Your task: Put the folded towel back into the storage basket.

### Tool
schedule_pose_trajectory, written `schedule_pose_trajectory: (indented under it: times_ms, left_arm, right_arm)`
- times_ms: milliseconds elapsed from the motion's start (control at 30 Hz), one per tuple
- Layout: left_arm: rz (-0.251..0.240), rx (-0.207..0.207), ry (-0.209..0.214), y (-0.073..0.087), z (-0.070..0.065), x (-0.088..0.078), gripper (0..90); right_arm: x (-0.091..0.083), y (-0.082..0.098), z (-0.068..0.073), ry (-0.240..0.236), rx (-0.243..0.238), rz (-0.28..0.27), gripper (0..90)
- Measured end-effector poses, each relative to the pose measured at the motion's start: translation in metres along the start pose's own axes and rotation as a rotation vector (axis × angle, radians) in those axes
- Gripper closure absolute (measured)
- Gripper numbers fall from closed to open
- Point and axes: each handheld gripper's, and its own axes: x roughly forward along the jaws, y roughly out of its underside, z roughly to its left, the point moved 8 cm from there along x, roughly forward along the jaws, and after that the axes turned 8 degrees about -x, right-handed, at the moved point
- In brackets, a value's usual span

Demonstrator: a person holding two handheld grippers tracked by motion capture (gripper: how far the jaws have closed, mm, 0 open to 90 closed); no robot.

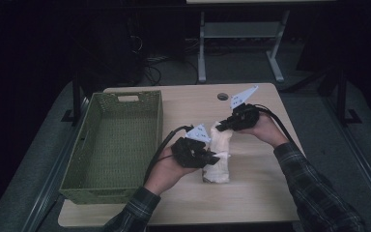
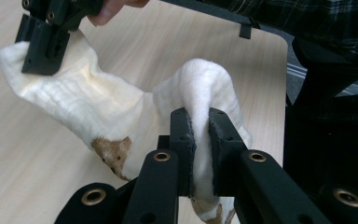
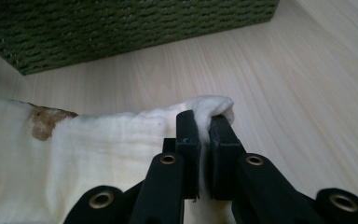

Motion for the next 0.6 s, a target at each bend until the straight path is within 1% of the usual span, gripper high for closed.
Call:
schedule_pose_trajectory:
  times_ms: [133, 200, 233, 333, 400, 467, 500, 533, 600]
  left_arm:
    - [-0.007, 0.003, 0.013, -0.005, 0.008, -0.016, 81.2]
    - [-0.007, 0.003, 0.01, -0.006, 0.012, -0.024, 81.2]
    - [-0.008, 0.004, 0.009, -0.007, 0.014, -0.028, 81.3]
    - [-0.016, 0.017, 0.015, -0.007, 0.021, -0.043, 81.3]
    - [-0.02, 0.022, 0.014, -0.005, 0.025, -0.052, 81.3]
    - [-0.023, 0.024, 0.013, -0.002, 0.03, -0.061, 81.2]
    - [-0.025, 0.024, 0.013, 0.0, 0.033, -0.066, 81.3]
    - [-0.026, 0.024, 0.01, 0.002, 0.035, -0.071, 81.2]
    - [-0.034, 0.024, 0.007, 0.005, 0.04, -0.081, 81.3]
  right_arm:
    - [0.002, -0.017, -0.005, 0.001, -0.015, -0.01, 84.7]
    - [0.005, -0.026, -0.007, 0.004, -0.019, -0.014, 84.7]
    - [0.006, -0.031, -0.007, 0.0, -0.013, -0.015, 84.7]
    - [0.009, -0.046, -0.011, 0.008, -0.032, -0.015, 84.7]
    - [0.012, -0.058, -0.012, 0.017, -0.035, -0.022, 84.7]
    - [0.015, -0.069, -0.013, 0.024, -0.049, -0.026, 84.7]
    - [0.017, -0.074, -0.012, 0.024, -0.045, -0.031, 84.7]
    - [0.019, -0.08, -0.013, 0.027, -0.053, -0.036, 84.7]
    - [0.024, -0.09, -0.012, 0.03, -0.059, -0.032, 84.7]
